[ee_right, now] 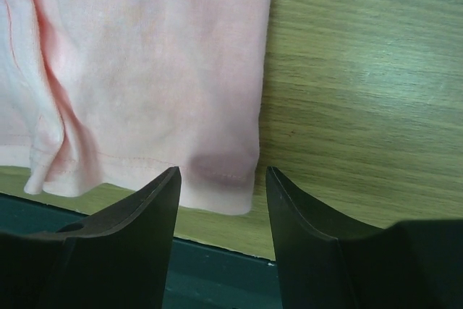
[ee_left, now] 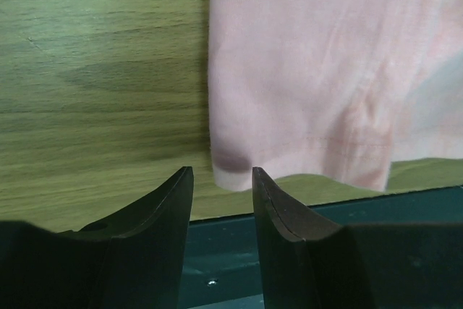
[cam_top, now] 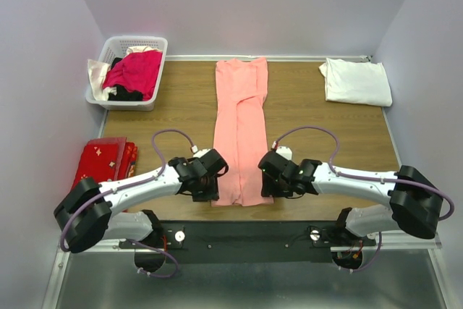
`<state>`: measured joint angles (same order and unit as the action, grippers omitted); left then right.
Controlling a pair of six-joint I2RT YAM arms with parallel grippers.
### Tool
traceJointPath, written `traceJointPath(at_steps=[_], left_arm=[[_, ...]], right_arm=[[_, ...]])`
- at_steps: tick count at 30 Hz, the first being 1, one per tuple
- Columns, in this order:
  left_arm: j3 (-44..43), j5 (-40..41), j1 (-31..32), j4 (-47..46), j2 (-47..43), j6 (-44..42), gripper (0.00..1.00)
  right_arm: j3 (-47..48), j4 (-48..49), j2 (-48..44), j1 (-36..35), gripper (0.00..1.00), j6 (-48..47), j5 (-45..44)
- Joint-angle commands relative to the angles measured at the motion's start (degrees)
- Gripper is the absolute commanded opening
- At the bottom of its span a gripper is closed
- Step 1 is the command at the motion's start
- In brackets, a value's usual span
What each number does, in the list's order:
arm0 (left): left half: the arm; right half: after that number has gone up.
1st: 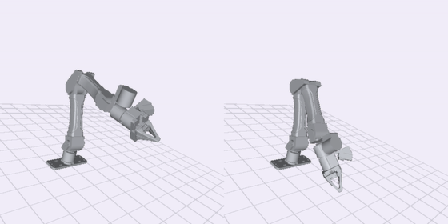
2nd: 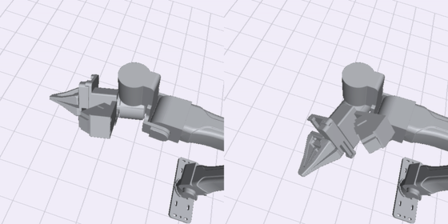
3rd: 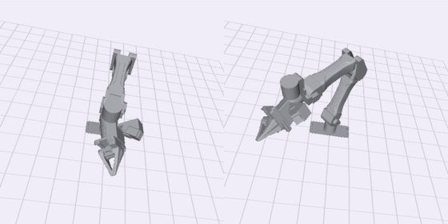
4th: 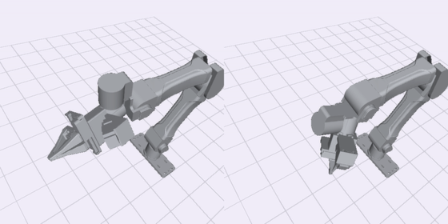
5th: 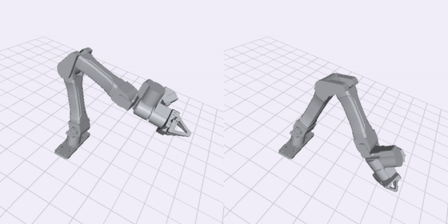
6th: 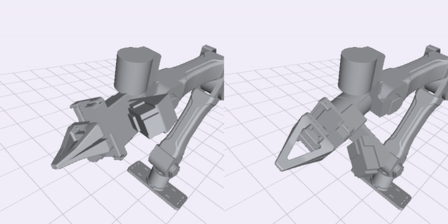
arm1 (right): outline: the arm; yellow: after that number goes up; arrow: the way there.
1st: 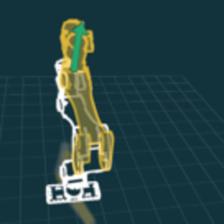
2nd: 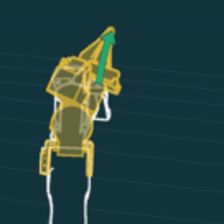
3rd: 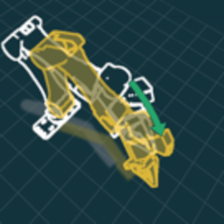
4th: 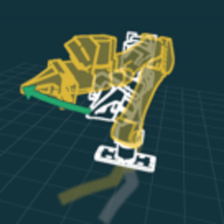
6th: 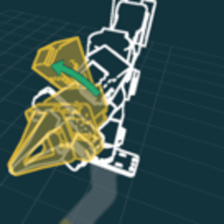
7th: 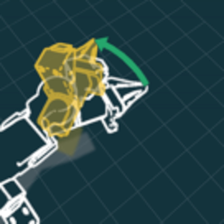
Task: Fold and stack the t-shirts
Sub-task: Fold the tshirt
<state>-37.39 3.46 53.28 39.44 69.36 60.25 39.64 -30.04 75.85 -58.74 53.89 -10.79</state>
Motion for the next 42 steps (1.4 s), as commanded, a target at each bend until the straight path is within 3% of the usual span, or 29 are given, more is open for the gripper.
traceJointPath(at_steps=[1,9,13,14,20,26,36,42], left_arm=[[0.7,0.8,0.7,-1.0,4.3,0.9,0.47],[2.1,-1.5,0.9,-6.3,6.0,0.7,0.44],[3.5,-2.1,0.9,-7.3,6.0,0.8,0.35],[3.6,-2.0,0.9,-7.3,5.9,0.9,0.28],[5.3,-2.1,1.1,-6.6,4.2,1.4,0.00],[5.4,-1.8,2.3,-4.9,1.4,2.6,0.00],[5.6,-2.0,13.2,-2.8,0.2,12.4,0.00],[1.4,2.7,15.0,1.9,-0.5,15.3,0.00]], right_arm=[[-1.1,1.8,1.4,0.3,0.60,-0.7,1.2],[-2.0,2.1,3.2,0.4,0.54,-1.2,1.9],[-2.6,2.3,3.3,0.3,0.35,-1.3,2.4],[-2.7,2.2,3.2,0.4,0.27,-1.2,2.5],[-4.0,2.1,1.2,0.4,0.01,-0.5,3.2],[-5.0,1.9,-0.9,0.3,0.01,-0.2,4.9],[-8.8,1.4,-8.1,-0.4,0.01,0.7,8.2],[-2.6,-4.3,-14.0,-0.8,0.01,-0.4,4.1]])
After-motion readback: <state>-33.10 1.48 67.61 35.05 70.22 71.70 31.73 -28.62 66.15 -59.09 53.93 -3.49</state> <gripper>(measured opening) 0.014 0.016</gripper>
